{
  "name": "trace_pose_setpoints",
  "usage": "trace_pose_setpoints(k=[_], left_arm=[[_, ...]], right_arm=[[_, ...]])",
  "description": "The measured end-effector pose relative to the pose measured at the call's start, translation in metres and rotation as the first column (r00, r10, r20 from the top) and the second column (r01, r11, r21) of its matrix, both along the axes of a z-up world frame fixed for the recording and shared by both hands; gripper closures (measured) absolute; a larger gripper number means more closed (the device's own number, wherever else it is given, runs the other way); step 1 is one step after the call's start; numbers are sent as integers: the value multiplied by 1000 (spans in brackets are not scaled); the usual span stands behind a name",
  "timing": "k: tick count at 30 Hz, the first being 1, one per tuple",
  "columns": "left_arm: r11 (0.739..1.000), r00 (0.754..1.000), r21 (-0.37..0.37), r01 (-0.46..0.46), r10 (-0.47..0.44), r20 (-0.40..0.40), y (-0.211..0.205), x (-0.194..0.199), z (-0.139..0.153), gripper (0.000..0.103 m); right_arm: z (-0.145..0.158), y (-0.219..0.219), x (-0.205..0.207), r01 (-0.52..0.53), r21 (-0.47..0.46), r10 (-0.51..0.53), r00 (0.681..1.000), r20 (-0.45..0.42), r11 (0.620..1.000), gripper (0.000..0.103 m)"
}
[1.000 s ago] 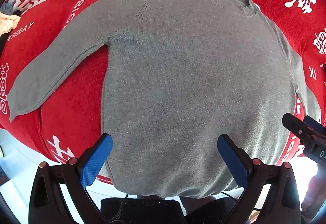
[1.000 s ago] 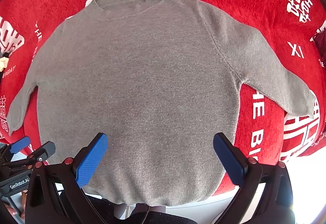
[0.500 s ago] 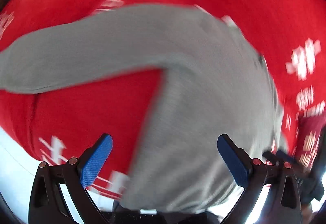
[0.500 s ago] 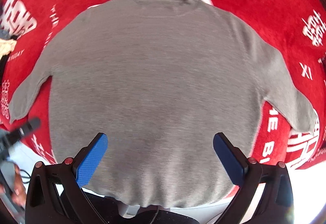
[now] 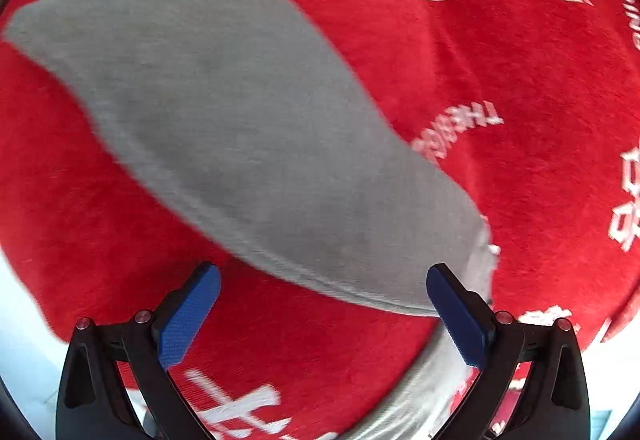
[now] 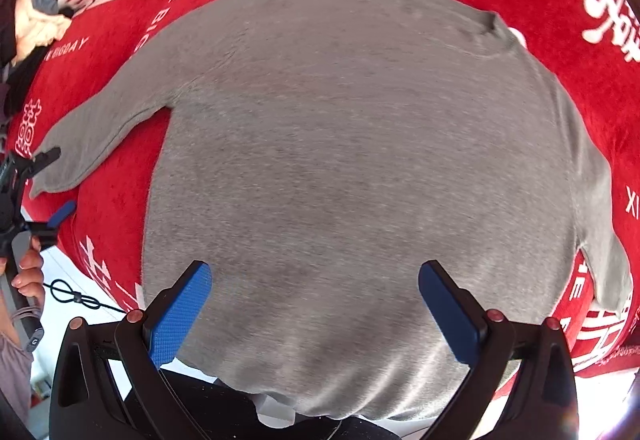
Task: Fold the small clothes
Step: 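Grasp the grey sweater's sleeve cuff with the left tool, then carry the held sleeve across the sweater body with the left tool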
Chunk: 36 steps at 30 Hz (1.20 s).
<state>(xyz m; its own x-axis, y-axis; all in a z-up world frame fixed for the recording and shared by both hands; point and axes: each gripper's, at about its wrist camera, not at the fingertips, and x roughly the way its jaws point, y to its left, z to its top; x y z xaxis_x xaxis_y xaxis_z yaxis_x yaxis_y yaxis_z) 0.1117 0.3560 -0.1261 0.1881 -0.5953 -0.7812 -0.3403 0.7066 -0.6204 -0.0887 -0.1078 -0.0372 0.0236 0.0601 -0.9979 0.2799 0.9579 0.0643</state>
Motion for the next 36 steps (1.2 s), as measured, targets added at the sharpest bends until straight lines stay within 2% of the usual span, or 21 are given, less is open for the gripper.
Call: trace_pose_setpoints(k=[3,6,8,11,12,13,15,19,23,27,33,36], left_arm=[[1000,999,-25,-4,5,43,-9,2,3,0],[996,996,-48,-71,74,46,-7,10,2,0],[992,991,-30,-126,127,44,-6,15,1,1],[983,982,-5,-186,186,24,-1,15,-1,25],[979,979,3,-203,203,29,1,12,0,47],[979,979,18,-202,202,37,1,11,0,73],[984,983,39,-171,168,74,2,11,3,94],[987,983,121,-101,80,168,-4,13,27,94],[984,959,176,-14,-36,282,-26,19,68,94],[973,910,226,51,-139,390,-64,24,114,94],[950,790,244,197,-301,534,-164,19,171,94],[919,727,254,302,-394,562,-226,3,185,94]], right_arm=[[-1,10,6,-20,-2,20,1000,-4,1000,0],[0,18,11,-38,0,38,999,0,999,0],[1,25,14,-49,3,49,999,3,999,0],[1,31,18,-58,13,58,998,8,998,0],[1,33,19,-60,15,59,998,8,998,0],[1,33,20,-61,17,61,998,8,998,0],[1,35,21,-61,25,61,998,9,998,0],[3,37,19,-67,32,67,998,20,997,0],[7,28,11,-35,47,33,999,41,998,0],[7,12,2,15,66,-18,999,45,998,0],[12,-27,-18,79,91,-85,994,69,993,0],[14,-56,-31,109,86,-116,990,76,990,0]])
